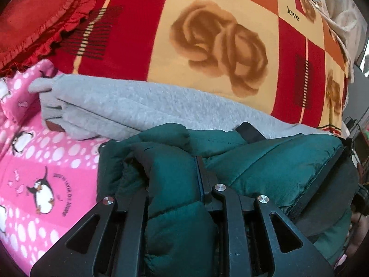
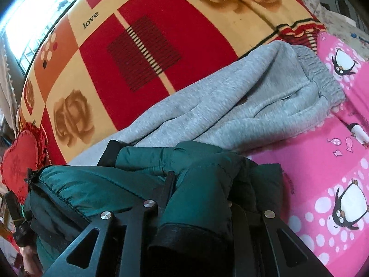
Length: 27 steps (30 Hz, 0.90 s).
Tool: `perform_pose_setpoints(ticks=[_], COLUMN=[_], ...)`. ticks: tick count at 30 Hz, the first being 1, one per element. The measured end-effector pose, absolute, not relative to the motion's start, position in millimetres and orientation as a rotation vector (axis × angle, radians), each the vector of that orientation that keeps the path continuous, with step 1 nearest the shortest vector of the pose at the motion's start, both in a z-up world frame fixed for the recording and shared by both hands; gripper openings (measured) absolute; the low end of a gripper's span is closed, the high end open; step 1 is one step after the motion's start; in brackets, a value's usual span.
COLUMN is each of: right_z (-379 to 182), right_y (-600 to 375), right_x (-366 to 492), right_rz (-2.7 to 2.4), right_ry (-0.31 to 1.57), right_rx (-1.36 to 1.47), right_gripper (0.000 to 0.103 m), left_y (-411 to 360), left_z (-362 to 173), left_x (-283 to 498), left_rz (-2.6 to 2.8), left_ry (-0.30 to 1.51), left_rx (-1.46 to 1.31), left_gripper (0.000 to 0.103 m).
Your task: Fold large clothes
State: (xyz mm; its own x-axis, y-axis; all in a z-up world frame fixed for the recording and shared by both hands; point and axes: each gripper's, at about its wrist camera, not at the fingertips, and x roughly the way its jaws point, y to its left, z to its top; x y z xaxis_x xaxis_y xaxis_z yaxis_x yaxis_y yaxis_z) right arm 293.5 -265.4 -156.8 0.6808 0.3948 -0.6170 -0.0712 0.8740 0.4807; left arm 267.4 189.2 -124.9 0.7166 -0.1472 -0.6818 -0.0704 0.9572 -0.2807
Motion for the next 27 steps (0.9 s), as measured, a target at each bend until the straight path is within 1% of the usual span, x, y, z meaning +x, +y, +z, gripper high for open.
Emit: perform_pose_setpoints(ticks=[7,27], right_z=[-157.9,-159.7], right_y=[-262.4,-264.3], right_x=[288.3,285.0], right_rz=[0.277,0.289], right_ry=[0.748,0.722], right_rx=[0.426,0.443], right_gripper=[0.018,0.018], left_y=[191.0,192.1], left_z=[-129.5,-131.5], left_x=[256.6,254.3], left_rz=[-0.061,-0.066], left_ry=[0.72,0.707], left_rx=[-0.318,-0.331], left_gripper=[0.017,0.017])
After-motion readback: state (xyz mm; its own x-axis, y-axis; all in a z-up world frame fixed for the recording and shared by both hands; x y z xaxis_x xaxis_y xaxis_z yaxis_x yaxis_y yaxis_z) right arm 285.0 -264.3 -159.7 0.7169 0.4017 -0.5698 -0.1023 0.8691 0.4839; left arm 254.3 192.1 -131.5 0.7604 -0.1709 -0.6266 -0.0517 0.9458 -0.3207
